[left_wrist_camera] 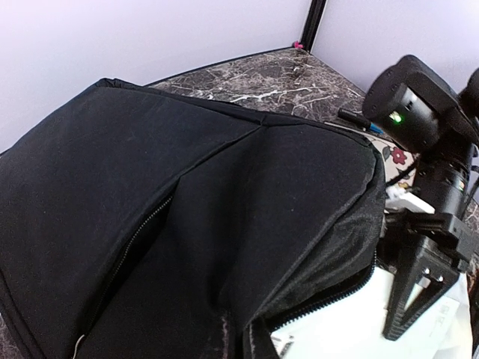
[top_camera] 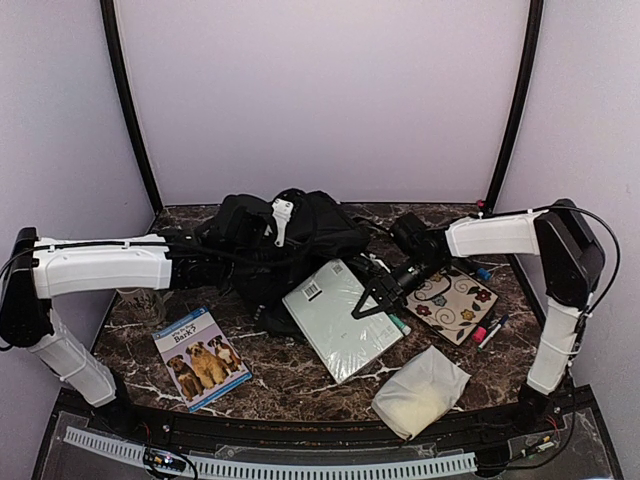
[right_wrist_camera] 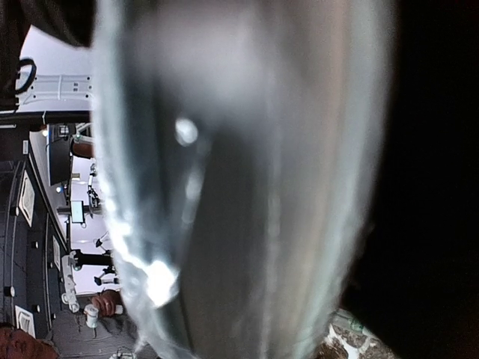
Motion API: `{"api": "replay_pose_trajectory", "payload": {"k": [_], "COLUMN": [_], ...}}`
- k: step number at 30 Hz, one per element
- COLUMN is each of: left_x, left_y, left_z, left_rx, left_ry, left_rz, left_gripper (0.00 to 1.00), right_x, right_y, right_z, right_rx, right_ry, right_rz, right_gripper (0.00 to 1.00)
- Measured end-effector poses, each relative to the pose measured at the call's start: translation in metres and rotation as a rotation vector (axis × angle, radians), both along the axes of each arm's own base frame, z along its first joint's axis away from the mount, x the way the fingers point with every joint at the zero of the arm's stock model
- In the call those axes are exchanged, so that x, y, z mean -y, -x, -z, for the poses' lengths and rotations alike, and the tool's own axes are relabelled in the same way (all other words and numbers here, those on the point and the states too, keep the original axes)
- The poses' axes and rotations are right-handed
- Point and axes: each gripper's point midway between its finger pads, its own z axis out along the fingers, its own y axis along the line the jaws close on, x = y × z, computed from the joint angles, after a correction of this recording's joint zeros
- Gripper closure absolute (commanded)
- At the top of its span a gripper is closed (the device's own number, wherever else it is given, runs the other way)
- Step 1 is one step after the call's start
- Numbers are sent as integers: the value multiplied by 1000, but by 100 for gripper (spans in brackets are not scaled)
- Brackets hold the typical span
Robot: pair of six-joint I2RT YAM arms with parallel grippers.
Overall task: Pack the student bag
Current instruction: Place the book in the largest pocket of the bag.
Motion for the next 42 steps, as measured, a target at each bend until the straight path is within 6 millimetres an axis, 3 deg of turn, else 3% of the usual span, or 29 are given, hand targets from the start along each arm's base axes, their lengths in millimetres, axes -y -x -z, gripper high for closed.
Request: {"api": "replay_pose_trajectory", "payload": {"k": [6,17,26,29,37,42], "left_x": [0,2,2,2,0,2], "left_y": [11,14,14,15,16,18], "left_z": [-6,-7,-7,-6,-2,0], "left_rx": [21,23,23,25,17,9], "left_ry": [20,20,18,10,-6,1], "left_rz": [19,26,27,33,35,42], "left_gripper": [100,100,100,100,100,100], "right_x": [-19,-37,-62,-67,-68,-59], "right_y": [-27,-47,-77,-82,-94,-94], "right_z": [-7,14,9,14,28,43], "right_rx": [-53,-208,-260,-273,-169,-66], "right_ry": [4,41,-75,-79,15,117], "right_rz": [62,139,205,208,243,254], "right_gripper": [100,100,100,91,48,31]}}
